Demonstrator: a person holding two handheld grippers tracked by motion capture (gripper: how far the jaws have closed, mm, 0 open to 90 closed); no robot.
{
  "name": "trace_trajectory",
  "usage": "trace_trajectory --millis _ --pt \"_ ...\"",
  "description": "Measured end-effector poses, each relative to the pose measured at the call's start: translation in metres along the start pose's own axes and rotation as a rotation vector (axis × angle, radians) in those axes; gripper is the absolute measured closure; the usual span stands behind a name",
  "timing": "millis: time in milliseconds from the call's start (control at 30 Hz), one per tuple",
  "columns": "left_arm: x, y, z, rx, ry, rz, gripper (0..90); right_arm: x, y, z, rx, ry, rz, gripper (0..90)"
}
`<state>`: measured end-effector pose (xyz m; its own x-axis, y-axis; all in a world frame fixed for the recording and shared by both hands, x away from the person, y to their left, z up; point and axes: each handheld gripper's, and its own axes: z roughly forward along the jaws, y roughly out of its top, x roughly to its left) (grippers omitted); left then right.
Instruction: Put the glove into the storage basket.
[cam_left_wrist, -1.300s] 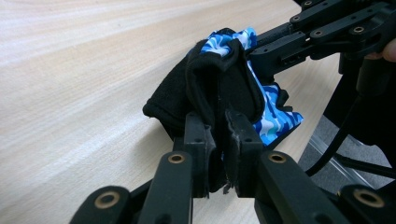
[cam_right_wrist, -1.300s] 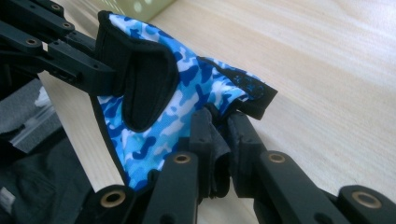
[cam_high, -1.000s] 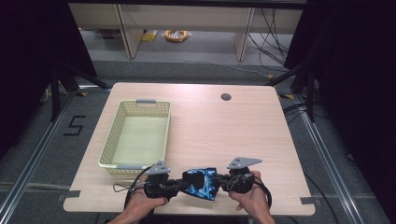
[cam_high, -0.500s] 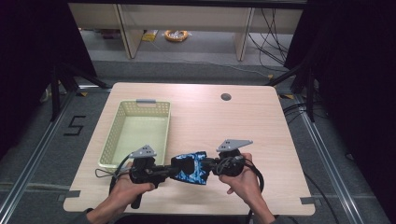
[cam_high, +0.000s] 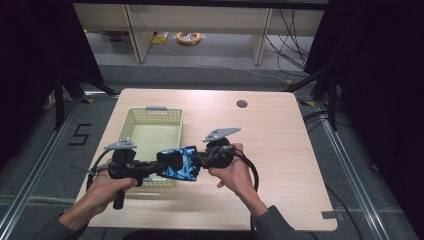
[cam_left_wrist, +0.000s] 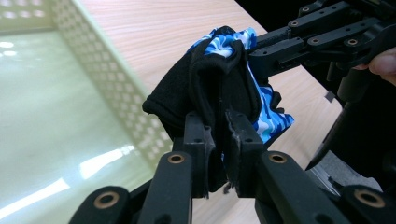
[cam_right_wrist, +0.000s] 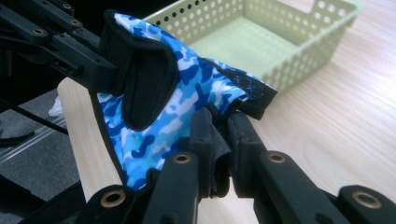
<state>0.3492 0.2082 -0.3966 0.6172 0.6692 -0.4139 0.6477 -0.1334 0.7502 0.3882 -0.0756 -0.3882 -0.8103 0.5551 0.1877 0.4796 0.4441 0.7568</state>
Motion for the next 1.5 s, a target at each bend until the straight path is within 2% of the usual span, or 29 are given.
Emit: trace_trajectory --millis 67,100,133,167,200,233,267,433,500,700,767,800,833,1000,1233,1500 --pt "0.01 0.002 -0.008 -0.003 0.007 -0.024 79.3 0.003 0.011 0.009 0.011 -0.003 -0.026 81.9" --pt "0.015 0.002 -0.012 -0.008 0.012 -0.031 79.3 0.006 0.017 0.014 0.019 0.004 -0.012 81.9" --pt "0.019 0.002 -0.016 -0.003 0.021 -0.035 79.3 0.007 0.022 0.019 0.022 -0.003 -0.032 81.9" --pt "0.023 0.002 -0.019 -0.011 0.036 -0.038 79.3 0.009 0.027 0.024 0.025 0.001 -0.033 81.9" --pt "0.028 0.003 -0.023 -0.005 0.033 -0.042 79.2 0.01 0.032 0.029 0.038 0.003 -0.039 81.9" --pt "0.031 0.003 -0.025 -0.01 0.043 -0.047 79.3 0.012 0.036 0.036 0.032 0.004 -0.029 81.9" --pt "0.036 0.003 -0.028 -0.006 0.05 -0.052 79.3 0.013 0.04 0.041 0.045 0.007 -0.046 81.9" --pt "0.057 -0.002 -0.034 0.016 0.062 -0.081 79.0 0.015 0.05 0.067 0.077 0.018 -0.041 81.9" --pt "0.064 -0.004 -0.035 0.018 0.062 -0.091 79.0 0.015 0.051 0.076 0.082 0.026 -0.043 81.9" --pt "0.08 -0.008 -0.032 0.048 0.081 -0.112 78.8 0.013 0.05 0.098 0.098 0.028 -0.003 81.9" --pt "0.083 -0.01 -0.03 0.059 0.094 -0.116 78.8 0.011 0.05 0.105 0.109 0.028 -0.023 81.9" --pt "0.085 -0.011 -0.028 0.064 0.099 -0.117 78.7 0.012 0.049 0.108 0.117 0.025 0.0 81.9" --pt "0.087 -0.012 -0.027 0.075 0.105 -0.122 78.7 0.011 0.048 0.111 0.121 0.026 0.002 81.9" --pt "0.1 -0.016 -0.022 0.111 0.096 -0.145 78.4 0.01 0.044 0.123 0.141 0.017 0.013 81.9" --pt "0.106 -0.02 -0.018 0.137 0.102 -0.151 77.9 0.011 0.038 0.134 0.164 0.008 0.026 81.7" --pt "0.111 -0.024 -0.013 0.166 0.124 -0.15 76.6 0.014 0.034 0.141 0.19 -0.011 -0.008 81.6"
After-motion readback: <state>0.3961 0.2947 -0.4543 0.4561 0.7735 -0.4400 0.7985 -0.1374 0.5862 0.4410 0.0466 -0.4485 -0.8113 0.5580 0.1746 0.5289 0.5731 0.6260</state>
